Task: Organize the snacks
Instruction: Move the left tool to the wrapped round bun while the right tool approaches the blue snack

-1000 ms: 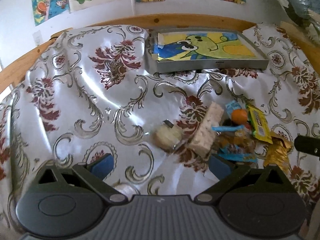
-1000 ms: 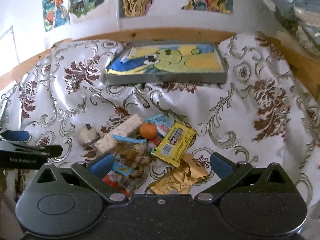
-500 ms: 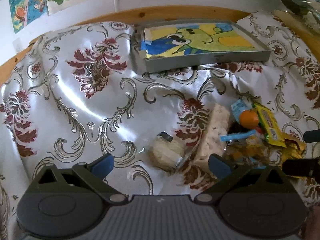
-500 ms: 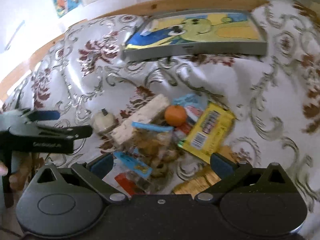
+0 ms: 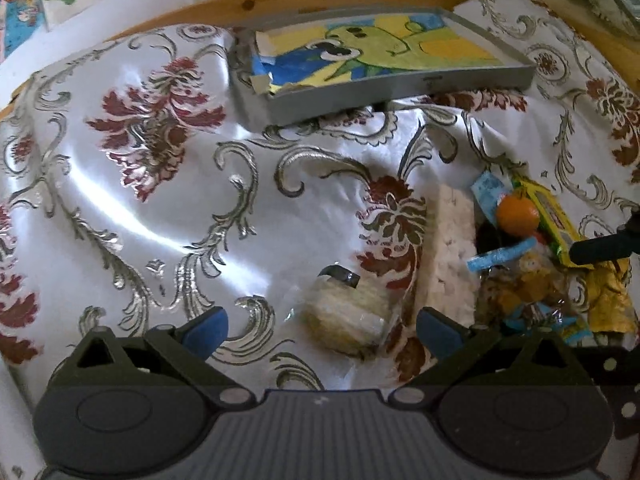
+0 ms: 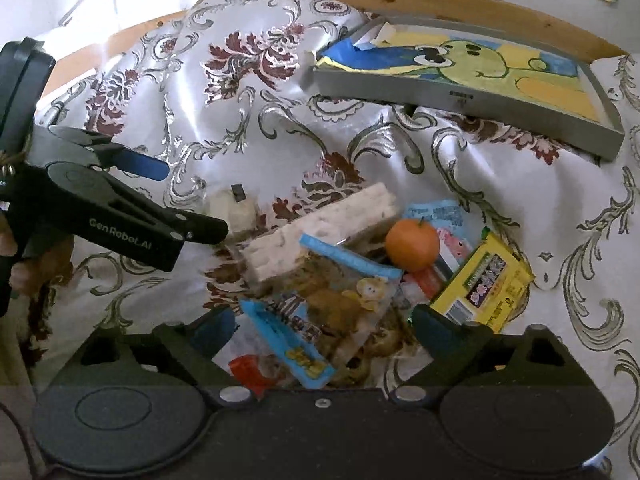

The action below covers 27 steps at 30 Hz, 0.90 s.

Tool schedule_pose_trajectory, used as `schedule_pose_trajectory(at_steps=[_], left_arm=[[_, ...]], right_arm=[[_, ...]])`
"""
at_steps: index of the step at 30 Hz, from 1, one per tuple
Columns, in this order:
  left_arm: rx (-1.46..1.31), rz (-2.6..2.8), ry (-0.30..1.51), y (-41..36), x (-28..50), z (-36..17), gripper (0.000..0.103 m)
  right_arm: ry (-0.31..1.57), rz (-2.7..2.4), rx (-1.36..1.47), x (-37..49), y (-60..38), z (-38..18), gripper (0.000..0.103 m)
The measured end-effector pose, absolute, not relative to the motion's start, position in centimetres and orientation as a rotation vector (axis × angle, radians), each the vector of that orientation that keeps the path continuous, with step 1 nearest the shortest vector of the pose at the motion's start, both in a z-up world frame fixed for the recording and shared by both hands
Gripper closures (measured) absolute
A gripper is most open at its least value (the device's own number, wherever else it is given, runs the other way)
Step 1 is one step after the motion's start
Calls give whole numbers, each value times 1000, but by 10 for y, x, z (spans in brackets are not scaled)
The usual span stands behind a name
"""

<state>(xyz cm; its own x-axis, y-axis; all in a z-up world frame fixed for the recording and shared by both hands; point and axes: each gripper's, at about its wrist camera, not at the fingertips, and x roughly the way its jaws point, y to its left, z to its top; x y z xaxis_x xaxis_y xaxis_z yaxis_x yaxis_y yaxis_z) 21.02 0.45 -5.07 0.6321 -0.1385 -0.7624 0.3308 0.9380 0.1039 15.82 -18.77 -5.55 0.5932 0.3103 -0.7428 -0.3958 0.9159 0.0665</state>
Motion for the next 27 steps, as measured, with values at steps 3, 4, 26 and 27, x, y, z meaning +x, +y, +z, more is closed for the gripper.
schedule_pose_trajectory(at_steps=[3, 4, 26, 27], left_arm=[[258, -298, 858, 5, 215, -56, 3], [268, -313, 868, 5, 216, -57, 3], [396, -490, 873, 7, 224, -68, 24], [393, -494, 879, 6, 225, -70, 26]], right_arm=[[847, 414, -124, 162, -186, -59, 14], [849, 419, -123, 162, -185, -60, 16], [837, 436, -107, 168, -184, -64, 13], [836, 437, -108, 168, -183, -65, 13]])
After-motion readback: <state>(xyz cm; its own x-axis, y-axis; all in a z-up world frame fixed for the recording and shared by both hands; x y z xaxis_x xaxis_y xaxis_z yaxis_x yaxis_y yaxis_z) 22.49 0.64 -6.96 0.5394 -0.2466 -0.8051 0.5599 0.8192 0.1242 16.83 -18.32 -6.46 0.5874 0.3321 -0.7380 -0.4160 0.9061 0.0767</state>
